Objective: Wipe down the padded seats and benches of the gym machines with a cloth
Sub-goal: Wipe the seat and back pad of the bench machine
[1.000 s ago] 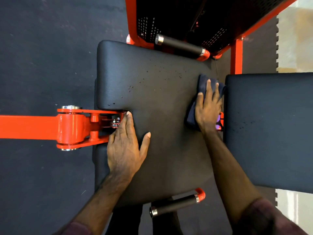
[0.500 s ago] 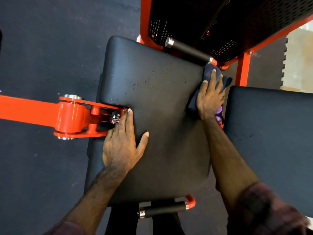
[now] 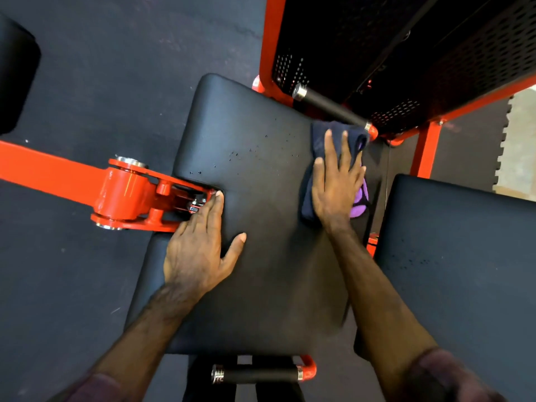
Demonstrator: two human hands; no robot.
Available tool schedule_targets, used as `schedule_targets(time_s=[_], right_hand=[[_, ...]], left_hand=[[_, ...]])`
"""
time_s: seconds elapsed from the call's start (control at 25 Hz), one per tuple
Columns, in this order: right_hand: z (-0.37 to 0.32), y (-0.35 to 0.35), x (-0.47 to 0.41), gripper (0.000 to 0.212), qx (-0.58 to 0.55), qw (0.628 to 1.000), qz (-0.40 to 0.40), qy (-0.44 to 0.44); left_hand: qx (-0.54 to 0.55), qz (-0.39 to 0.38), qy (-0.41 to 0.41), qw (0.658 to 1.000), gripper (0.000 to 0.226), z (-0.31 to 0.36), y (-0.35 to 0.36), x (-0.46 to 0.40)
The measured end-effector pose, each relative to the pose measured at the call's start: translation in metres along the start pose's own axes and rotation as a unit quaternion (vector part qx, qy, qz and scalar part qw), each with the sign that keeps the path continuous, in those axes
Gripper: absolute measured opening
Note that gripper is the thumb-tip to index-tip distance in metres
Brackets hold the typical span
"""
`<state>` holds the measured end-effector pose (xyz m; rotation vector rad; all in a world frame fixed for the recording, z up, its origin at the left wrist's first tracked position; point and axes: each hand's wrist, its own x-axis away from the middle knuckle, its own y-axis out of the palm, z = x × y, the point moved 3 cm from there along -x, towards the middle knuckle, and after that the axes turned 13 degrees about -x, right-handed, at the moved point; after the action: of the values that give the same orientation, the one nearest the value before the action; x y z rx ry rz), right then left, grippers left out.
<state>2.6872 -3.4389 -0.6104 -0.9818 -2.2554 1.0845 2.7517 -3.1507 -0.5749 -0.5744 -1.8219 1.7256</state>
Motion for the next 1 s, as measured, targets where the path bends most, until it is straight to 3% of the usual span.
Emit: schedule_targets(time_s=[0.08,0.12,0.24,0.28,0.36,0.44,0.48,0.56,0.68,0.76,0.88,0.92,1.0], right_hand=[[0.027,-0.016,0.024,0.057,0.026,0.995,-0.052,-0.079],[0.035,-0.020,0.020,0.058,0.022,0.998,-0.043,-0.050],[0.005,-0.002,-0.022,0.058,-0.059,0.982,0.045,0.172],[-0.014,0.006,-0.030,0.057,-0.056,0.982,0.046,0.177],[-0.034,0.012,-0.019,0.057,-0.023,0.999,0.009,0.048],[-0.021,0.004,0.019,0.056,0.019,0.991,-0.068,-0.110],[-0.007,-0.004,0.035,0.056,0.029,0.986,-0.097,-0.135],[0.011,-0.009,0.034,0.057,0.026,0.994,-0.077,-0.074],[-0.026,0.010,-0.001,0.059,-0.061,0.990,0.014,0.124],[-0.049,0.020,0.005,0.059,-0.035,0.996,0.000,0.077],[-0.026,0.006,0.060,0.057,0.050,0.981,-0.115,-0.146],[-0.010,-0.003,0.074,0.058,0.062,0.976,-0.134,-0.158],[0.002,-0.004,0.069,0.058,0.045,0.991,-0.101,-0.075]], left_hand=[[0.002,-0.008,-0.003,1.000,0.088,0.000,0.000,0.000],[0.001,-0.011,-0.006,1.000,0.088,-0.001,0.001,0.000],[0.002,-0.018,-0.007,1.000,0.088,-0.001,0.005,0.000],[0.002,-0.018,-0.005,1.000,0.088,-0.001,0.005,-0.001],[0.004,-0.018,-0.005,1.000,0.088,-0.001,0.005,0.000],[0.006,-0.013,-0.008,1.000,0.088,-0.001,0.003,0.001],[0.006,-0.011,-0.008,1.000,0.088,-0.002,0.002,0.001],[0.004,-0.012,-0.008,1.000,0.088,-0.001,0.002,0.000],[0.001,-0.008,-0.007,1.000,0.087,-0.001,0.004,0.000],[0.005,-0.004,-0.006,1.000,0.087,-0.002,0.003,0.000],[0.011,-0.001,-0.006,1.000,0.087,-0.002,0.002,0.001],[0.012,-0.002,-0.007,1.000,0.087,-0.002,0.002,0.000],[0.008,-0.003,-0.009,1.000,0.086,-0.002,0.002,0.001]])
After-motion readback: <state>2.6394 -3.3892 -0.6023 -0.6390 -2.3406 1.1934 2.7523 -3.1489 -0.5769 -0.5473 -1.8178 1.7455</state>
